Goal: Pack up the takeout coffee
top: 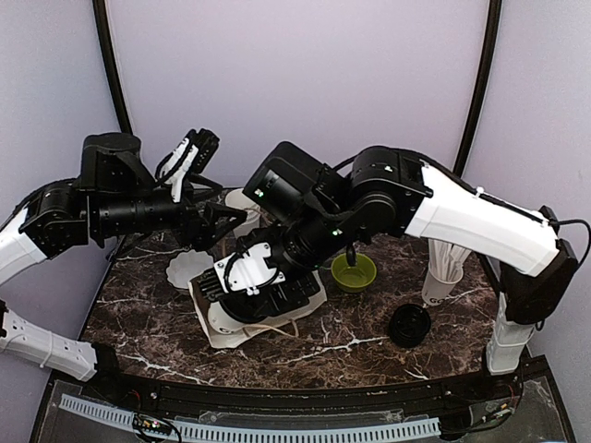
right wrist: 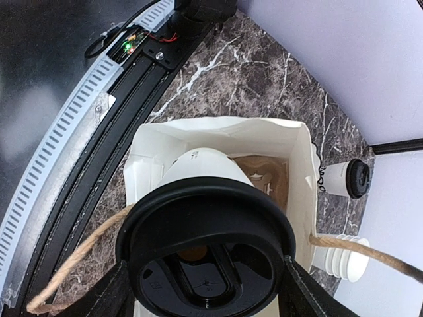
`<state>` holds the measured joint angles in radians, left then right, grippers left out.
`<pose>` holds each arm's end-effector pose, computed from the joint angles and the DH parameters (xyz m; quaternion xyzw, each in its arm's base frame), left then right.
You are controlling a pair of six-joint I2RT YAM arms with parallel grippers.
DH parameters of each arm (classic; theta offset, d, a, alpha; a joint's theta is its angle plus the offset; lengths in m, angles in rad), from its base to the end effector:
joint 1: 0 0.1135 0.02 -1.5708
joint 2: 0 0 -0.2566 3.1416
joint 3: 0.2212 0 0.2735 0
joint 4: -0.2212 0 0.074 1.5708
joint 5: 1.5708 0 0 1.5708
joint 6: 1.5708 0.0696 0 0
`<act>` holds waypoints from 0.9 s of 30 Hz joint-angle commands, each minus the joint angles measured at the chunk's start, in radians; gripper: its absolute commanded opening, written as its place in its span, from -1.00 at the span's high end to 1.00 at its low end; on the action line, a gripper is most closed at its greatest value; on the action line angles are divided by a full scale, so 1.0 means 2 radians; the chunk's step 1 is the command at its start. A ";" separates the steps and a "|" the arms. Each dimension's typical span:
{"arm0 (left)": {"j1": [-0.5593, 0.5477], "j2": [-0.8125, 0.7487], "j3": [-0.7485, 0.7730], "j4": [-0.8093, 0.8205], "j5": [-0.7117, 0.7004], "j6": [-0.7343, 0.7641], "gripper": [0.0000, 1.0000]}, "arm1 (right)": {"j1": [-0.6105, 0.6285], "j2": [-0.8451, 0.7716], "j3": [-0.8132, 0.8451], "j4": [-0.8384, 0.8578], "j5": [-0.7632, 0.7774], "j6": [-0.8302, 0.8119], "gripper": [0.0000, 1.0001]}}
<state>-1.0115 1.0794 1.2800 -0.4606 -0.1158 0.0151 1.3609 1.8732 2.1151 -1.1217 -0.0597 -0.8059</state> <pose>0.1590 -0.2388 0.4149 0.3579 0.7068 -0.2504 0.5564 0.0861 0.4239 0.3701 -0.8357 0.4315 0.1197 0.3179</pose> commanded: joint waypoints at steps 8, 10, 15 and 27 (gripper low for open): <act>0.002 -0.052 -0.004 -0.021 -0.137 0.007 -0.80 | 0.008 0.000 0.000 0.031 0.065 0.006 -0.03; 0.002 -0.050 -0.011 -0.014 -0.174 0.009 -0.85 | 0.006 -0.015 -0.035 0.037 0.082 0.001 -0.02; 0.012 -0.033 -0.016 -0.011 -0.240 0.013 -0.94 | 0.005 -0.040 -0.104 0.052 0.127 -0.007 0.00; 0.137 0.034 -0.059 0.017 -0.111 -0.033 -0.86 | 0.006 -0.064 -0.179 0.120 0.217 -0.019 0.01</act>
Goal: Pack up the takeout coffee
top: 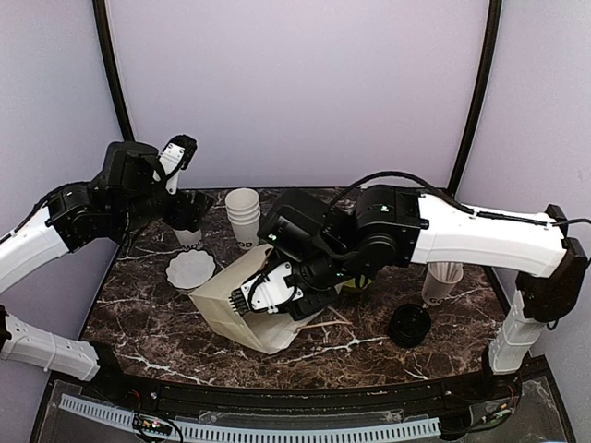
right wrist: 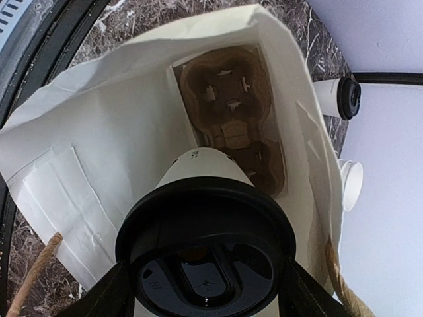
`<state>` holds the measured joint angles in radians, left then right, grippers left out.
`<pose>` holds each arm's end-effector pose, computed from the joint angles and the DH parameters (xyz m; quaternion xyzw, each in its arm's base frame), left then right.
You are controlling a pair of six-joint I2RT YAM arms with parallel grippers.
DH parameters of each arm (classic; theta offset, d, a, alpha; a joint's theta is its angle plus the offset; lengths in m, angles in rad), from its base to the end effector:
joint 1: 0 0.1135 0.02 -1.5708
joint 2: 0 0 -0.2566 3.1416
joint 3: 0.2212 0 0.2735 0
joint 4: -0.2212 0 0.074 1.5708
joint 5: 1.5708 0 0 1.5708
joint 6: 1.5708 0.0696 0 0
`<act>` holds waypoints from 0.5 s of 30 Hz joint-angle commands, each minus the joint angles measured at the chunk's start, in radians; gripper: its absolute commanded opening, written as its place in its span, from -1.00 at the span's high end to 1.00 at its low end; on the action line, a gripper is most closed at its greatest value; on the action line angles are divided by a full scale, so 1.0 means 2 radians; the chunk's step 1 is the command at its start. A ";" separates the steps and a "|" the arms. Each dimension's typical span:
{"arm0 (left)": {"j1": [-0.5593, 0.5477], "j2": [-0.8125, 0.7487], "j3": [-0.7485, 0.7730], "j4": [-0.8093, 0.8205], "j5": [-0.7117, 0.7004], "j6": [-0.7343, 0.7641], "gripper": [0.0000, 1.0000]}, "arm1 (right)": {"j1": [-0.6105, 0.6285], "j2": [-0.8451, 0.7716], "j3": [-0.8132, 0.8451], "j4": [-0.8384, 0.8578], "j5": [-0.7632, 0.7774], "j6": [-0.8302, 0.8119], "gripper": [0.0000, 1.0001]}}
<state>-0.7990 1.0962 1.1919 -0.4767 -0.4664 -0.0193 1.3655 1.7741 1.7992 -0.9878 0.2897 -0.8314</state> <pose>0.2240 -0.1853 0.3763 0.1865 0.7945 -0.0413 0.5764 0.1046 0.4046 0.3160 -0.8211 0.4680 -0.0547 0.3221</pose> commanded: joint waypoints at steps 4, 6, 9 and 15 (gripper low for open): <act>0.052 0.061 -0.015 0.030 0.101 -0.020 -0.81 | 0.004 -0.009 -0.023 0.080 0.050 -0.010 0.02; 0.056 0.073 -0.012 0.026 0.104 -0.022 -0.79 | 0.003 -0.001 0.002 0.073 0.031 -0.006 0.02; 0.061 0.076 -0.015 0.022 0.101 -0.024 -0.79 | 0.006 0.010 0.052 0.048 -0.031 0.004 0.00; 0.083 0.061 -0.029 0.028 0.112 -0.023 -0.80 | 0.033 0.047 0.131 0.013 -0.100 0.005 -0.03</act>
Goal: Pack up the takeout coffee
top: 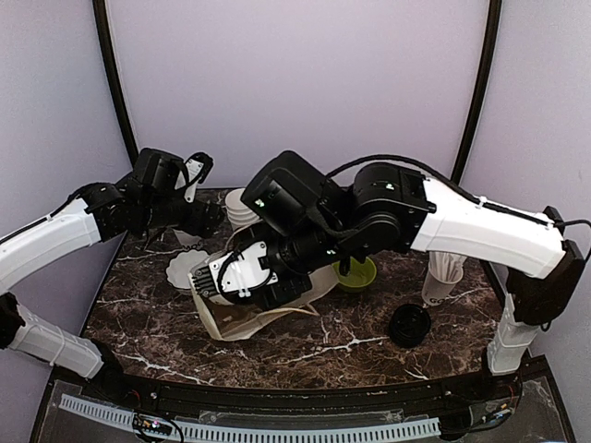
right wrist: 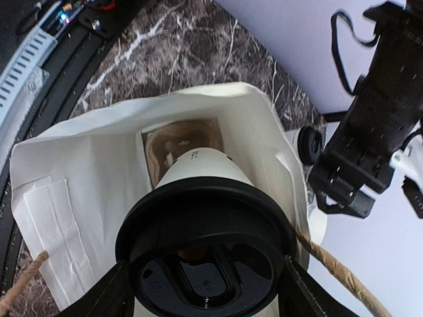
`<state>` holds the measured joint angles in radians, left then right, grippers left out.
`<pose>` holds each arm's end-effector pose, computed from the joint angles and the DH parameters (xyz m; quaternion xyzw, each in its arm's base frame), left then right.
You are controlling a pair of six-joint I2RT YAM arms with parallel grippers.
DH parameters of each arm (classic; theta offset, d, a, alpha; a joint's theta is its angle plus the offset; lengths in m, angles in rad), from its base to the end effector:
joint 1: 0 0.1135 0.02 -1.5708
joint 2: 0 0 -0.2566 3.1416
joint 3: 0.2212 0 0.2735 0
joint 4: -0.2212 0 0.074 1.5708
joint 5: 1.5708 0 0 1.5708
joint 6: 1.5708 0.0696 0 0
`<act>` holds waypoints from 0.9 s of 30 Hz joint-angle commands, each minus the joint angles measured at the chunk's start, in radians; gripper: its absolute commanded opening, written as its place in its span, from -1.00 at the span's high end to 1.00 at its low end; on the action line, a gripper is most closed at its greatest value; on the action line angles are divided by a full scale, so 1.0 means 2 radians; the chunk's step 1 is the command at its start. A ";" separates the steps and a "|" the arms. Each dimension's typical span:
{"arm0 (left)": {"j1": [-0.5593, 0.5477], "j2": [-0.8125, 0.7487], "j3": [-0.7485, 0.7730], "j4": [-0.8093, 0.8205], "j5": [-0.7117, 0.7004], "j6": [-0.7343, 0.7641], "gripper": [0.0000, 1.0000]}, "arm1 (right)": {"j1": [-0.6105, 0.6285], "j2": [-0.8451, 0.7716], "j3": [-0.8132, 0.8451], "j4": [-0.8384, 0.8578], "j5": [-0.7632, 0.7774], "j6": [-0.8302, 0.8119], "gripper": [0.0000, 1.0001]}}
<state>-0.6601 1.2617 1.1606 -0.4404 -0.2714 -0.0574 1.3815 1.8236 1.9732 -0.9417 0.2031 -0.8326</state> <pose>0.2756 -0.1903 0.3180 0.1924 0.8434 -0.0610 0.4980 0.0964 0.4285 0.3598 -0.8060 0.4461 0.0121 0.3889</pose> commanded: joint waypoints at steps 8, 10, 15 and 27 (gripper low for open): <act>0.022 -0.030 -0.030 0.012 0.040 0.001 -0.80 | 0.029 0.026 0.002 -0.003 -0.020 0.009 -0.01; 0.022 -0.031 -0.036 0.015 0.044 0.000 -0.80 | 0.029 0.017 -0.014 -0.005 -0.014 0.012 -0.01; 0.022 -0.027 -0.038 0.022 0.054 0.001 -0.80 | 0.029 -0.002 -0.037 -0.018 0.003 0.025 0.00; 0.023 0.001 -0.013 0.024 0.045 0.017 -0.80 | 0.040 -0.051 -0.164 0.009 0.070 0.034 0.00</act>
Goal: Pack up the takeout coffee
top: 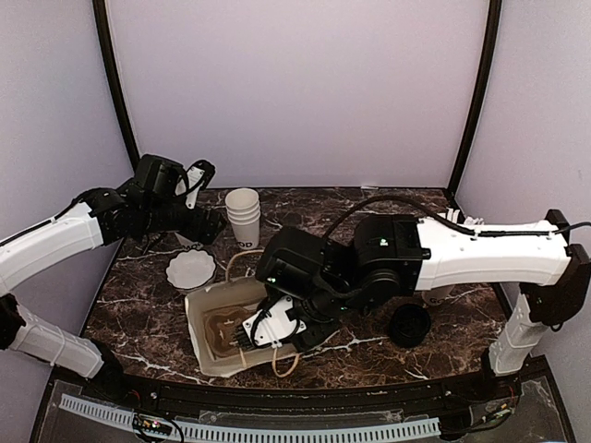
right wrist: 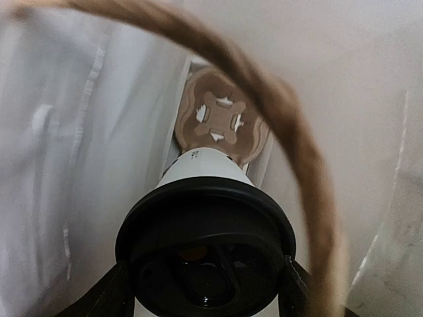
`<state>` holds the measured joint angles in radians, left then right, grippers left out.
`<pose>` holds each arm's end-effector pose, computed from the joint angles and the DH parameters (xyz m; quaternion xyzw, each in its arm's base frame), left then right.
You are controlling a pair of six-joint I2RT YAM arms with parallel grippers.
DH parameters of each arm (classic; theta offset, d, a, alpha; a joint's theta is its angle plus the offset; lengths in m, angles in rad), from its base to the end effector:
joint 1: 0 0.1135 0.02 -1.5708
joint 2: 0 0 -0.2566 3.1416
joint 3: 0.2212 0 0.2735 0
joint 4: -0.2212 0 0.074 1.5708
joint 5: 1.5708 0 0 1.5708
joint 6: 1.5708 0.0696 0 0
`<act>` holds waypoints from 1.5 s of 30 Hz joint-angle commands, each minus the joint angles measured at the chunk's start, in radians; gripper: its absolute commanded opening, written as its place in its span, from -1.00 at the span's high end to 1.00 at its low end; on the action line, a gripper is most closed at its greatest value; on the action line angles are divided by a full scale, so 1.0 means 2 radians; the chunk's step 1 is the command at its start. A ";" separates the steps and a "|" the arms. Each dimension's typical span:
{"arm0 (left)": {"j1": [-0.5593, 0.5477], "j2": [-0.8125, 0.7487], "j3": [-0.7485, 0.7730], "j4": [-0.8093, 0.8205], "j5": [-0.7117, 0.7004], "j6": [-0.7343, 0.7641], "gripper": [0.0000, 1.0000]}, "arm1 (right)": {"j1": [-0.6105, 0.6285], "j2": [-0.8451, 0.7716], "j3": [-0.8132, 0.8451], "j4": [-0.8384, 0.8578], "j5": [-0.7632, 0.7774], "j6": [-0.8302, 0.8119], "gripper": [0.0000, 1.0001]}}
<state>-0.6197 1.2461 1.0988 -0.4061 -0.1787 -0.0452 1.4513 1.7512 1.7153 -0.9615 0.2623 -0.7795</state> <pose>0.2775 -0.1828 0.3020 0.2048 0.8466 -0.0847 0.4840 0.0670 0.4064 0.2977 -0.8378 0.4515 -0.0260 0.3060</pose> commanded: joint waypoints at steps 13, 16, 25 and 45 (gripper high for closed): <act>0.004 0.032 0.036 0.012 0.037 0.011 -0.79 | -0.001 -0.010 0.004 -0.019 -0.008 -0.028 0.02; 0.004 0.030 0.024 0.018 0.070 0.001 -0.78 | 0.000 -0.007 0.021 -0.025 -0.018 -0.024 0.01; 0.004 0.031 -0.023 0.048 0.154 -0.026 -0.71 | 0.013 -0.013 -0.030 0.005 0.028 -0.008 0.02; 0.003 0.112 -0.017 0.052 0.214 -0.017 -0.64 | 0.018 -0.022 -0.096 0.105 0.133 -0.009 0.06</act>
<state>-0.6193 1.4677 1.0584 -0.3008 0.2096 -0.0910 1.4834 1.7172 1.5307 -0.8413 0.4694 -0.7929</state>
